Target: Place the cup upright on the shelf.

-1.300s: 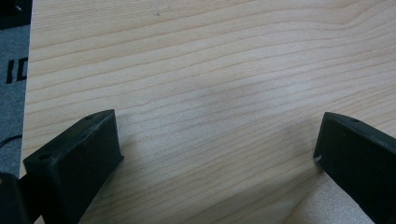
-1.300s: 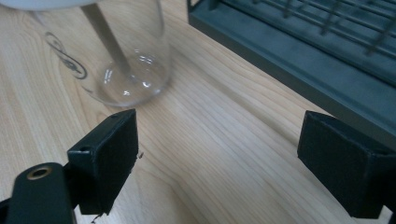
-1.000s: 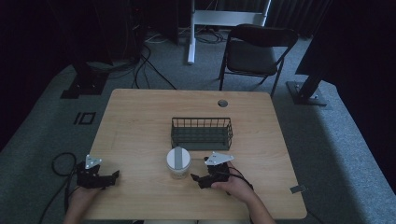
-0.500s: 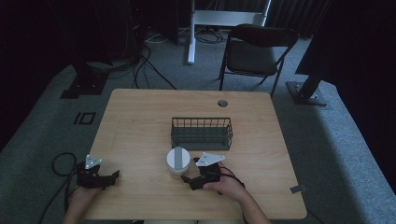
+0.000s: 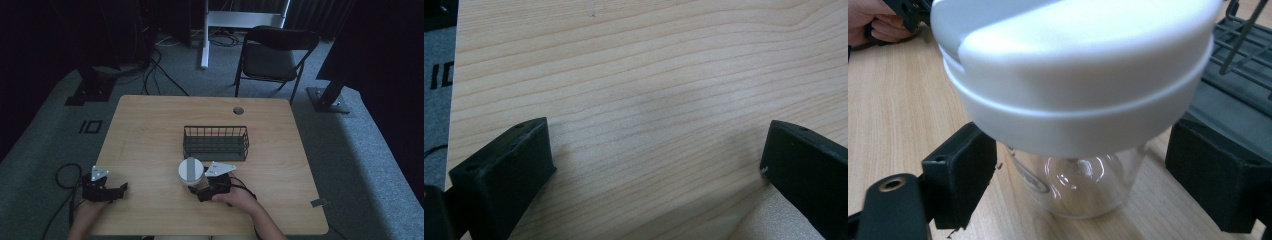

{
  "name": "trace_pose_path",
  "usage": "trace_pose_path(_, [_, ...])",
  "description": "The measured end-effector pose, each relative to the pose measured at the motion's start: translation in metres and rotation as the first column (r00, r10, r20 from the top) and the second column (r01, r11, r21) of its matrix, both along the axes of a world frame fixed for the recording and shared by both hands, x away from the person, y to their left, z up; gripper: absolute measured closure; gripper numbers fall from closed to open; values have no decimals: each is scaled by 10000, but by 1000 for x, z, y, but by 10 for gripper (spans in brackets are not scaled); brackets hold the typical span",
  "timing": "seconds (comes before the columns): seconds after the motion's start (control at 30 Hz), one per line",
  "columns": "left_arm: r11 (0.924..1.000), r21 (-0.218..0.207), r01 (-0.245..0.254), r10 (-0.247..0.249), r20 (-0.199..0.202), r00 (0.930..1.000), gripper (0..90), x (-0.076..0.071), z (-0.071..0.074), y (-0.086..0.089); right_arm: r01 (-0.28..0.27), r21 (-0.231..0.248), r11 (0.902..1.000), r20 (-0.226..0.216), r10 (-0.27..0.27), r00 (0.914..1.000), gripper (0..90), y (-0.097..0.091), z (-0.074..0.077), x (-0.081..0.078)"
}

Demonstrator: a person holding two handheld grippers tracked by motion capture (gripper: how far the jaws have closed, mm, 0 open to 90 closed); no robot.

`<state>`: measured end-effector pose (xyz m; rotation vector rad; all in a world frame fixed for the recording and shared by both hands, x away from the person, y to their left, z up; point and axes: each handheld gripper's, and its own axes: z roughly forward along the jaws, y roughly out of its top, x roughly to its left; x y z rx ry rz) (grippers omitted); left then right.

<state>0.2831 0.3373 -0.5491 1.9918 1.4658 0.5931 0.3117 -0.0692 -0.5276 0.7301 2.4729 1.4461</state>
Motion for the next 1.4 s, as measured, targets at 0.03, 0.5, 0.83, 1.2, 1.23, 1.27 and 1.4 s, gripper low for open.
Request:
trace_pose_path(0.03, [10000,-2,-3,3,0,10000,5,0,0,0,-20,9,10000,39,20,10000,131,1,0,0])
trace_pose_path(0.5, [10000,-3,-1,1,0,10000,5,0,0,0,-80,250,9997,207,74,9998,141,15,2,4])
trace_pose_path(0.83, [10000,-3,-2,2,0,10000,5,0,0,0,152,159,9998,497,-160,9986,183,19,3,4])
trace_pose_path(1.2, [10000,-4,-2,2,1,10000,5,0,0,0,141,335,9993,597,-161,9981,183,18,26,4])
trace_pose_path(1.23, [10000,-2,-1,1,-1,10000,5,0,0,0,190,341,9992,584,-210,9981,183,19,29,4])
trace_pose_path(1.27, [10000,-3,-3,3,-2,10000,5,0,0,0,238,409,9989,607,-262,9978,183,19,31,4])
trace_pose_path(1.4, [10000,-5,-2,2,0,10000,5,0,0,0,195,428,9989,758,-228,9969,183,18,42,6])
